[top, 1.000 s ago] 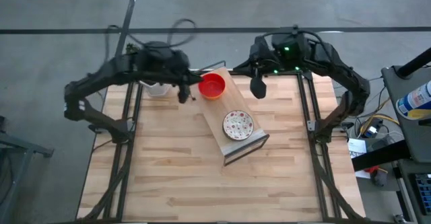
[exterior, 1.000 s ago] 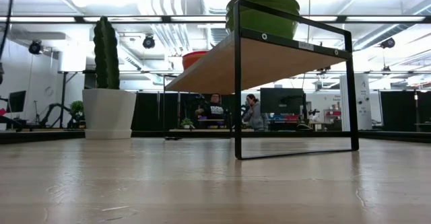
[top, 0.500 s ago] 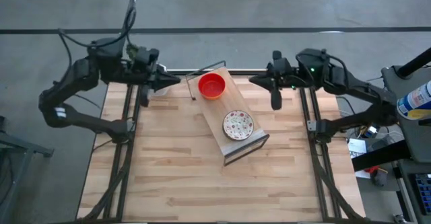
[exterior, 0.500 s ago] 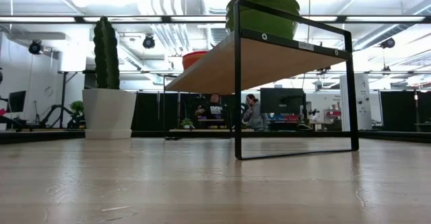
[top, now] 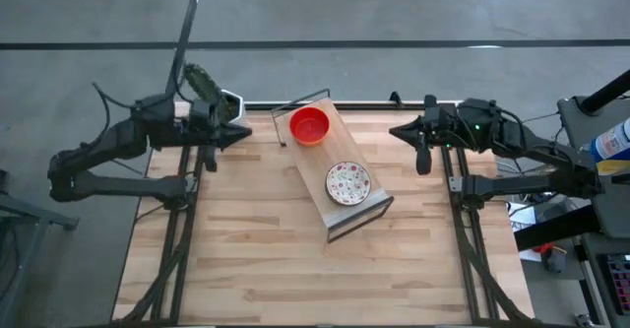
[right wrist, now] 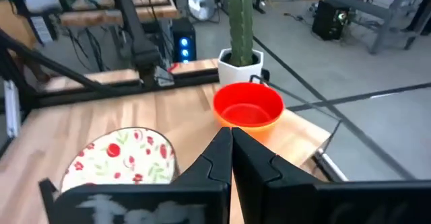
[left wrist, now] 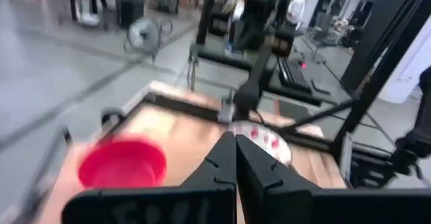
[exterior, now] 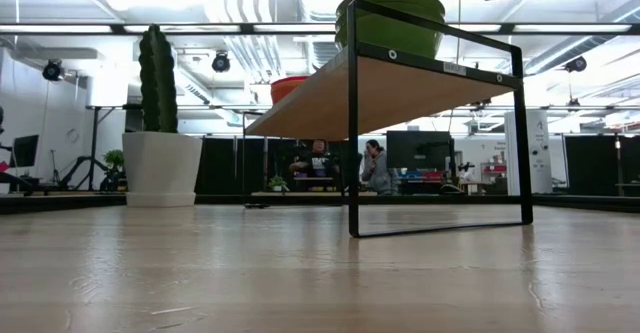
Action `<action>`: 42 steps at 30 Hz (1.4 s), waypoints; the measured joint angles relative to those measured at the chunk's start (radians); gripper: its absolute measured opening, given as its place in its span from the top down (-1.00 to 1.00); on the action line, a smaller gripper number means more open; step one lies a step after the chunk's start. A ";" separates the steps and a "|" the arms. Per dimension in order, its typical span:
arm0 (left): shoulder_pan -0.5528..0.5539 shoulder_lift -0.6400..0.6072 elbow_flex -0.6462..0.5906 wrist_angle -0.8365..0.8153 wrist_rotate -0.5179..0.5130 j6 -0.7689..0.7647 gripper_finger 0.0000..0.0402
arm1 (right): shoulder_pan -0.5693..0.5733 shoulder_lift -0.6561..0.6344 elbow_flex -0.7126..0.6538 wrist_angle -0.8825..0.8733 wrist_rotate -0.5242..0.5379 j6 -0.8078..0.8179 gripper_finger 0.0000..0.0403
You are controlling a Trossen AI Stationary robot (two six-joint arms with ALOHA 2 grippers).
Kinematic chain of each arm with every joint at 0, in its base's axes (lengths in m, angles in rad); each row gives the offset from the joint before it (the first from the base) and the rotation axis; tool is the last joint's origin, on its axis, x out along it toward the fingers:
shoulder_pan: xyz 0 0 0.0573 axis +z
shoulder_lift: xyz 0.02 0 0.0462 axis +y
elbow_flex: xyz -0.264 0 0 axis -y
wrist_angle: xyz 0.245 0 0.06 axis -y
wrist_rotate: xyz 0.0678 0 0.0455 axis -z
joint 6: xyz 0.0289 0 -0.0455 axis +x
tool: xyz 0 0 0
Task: Pick & Place Mini bowls
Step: Return to Home Position
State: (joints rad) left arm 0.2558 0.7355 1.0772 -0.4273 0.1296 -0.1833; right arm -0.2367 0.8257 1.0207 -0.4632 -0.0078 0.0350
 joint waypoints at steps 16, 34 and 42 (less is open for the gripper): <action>-0.026 -0.328 -0.393 0.077 -0.005 -0.084 1.00 | 0.000 -0.296 -0.351 0.157 -0.151 0.033 0.96; -0.027 -0.510 -0.702 0.278 -0.007 -0.112 1.00 | 0.001 -0.603 -0.585 0.163 -0.094 0.046 0.96; -0.028 -0.610 -0.823 0.311 -0.008 -0.159 1.00 | 0.000 -0.728 -0.660 0.164 -0.089 0.034 0.96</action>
State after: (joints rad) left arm 0.2279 0.1252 0.2539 -0.1166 0.1217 -0.3425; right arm -0.2367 0.0974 0.3606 -0.2992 -0.0965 0.0691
